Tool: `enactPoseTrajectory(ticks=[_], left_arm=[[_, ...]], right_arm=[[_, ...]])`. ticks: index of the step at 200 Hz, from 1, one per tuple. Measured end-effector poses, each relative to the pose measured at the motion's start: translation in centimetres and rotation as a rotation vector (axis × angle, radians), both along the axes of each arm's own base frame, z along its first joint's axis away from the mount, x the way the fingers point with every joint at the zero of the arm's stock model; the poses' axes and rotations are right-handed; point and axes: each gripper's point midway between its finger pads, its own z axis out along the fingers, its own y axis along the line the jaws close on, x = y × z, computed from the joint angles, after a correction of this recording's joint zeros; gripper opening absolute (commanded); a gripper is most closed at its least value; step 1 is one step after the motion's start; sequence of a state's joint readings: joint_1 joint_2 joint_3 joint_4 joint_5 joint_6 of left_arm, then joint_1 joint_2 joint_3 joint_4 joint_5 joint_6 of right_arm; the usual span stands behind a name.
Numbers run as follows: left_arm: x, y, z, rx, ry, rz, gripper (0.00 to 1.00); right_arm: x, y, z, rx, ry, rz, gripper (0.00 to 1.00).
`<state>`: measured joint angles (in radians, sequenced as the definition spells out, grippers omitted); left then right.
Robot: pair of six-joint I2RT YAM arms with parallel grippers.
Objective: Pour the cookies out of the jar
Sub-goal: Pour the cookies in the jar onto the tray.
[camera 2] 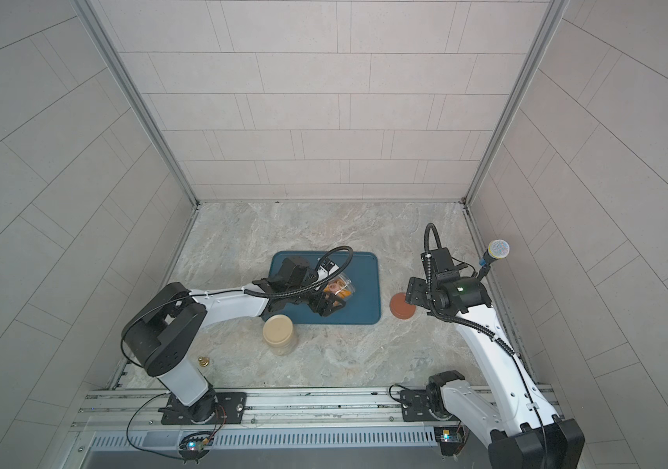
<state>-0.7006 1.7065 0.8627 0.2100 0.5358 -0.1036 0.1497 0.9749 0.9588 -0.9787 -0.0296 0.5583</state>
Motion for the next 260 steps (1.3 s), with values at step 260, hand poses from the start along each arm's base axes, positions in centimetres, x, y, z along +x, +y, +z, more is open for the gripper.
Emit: enactPoseTrajectory(ticks=[260], left_arm=[[1.1,-0.7,-1.8,0.483,0.275,0.096,0.00]], right_arm=[[-0.8,0.2,1.5,0.081,0.030,-0.043,0.77]])
